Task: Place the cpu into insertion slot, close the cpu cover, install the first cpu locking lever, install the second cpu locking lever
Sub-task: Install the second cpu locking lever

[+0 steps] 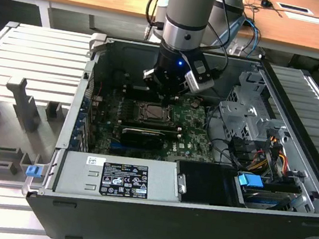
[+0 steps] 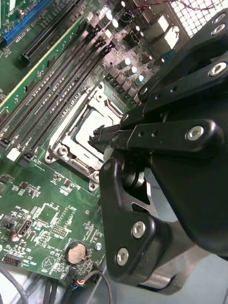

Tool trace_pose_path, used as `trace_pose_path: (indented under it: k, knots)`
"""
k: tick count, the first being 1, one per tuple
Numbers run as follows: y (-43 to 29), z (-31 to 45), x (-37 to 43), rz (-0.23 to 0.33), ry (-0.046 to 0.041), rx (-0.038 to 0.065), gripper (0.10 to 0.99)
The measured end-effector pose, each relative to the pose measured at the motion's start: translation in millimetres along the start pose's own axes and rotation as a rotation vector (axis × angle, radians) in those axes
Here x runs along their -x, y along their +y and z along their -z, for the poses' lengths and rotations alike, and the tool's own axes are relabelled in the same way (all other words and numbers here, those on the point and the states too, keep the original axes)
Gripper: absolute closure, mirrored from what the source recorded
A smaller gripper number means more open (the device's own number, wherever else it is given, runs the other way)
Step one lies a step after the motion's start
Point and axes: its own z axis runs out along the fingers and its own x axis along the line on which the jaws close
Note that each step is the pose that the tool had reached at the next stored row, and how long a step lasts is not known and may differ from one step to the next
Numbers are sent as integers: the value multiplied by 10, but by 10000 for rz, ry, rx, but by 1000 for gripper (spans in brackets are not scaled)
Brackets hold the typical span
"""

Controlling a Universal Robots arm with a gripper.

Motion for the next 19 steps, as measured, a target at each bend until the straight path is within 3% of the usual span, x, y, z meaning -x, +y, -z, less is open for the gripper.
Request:
trace_pose_path:
  k: [4,8,12,14,19]
  knots:
    - [-54,2,-4,-1,7,0,980]
    - [-156,3,-12,-5,68,45,980]
    - [-269,-25,-23,-5,87,224,980]
    - [-310,-27,-30,4,74,388,980]
    - [-409,-45,-65,61,65,538,980]
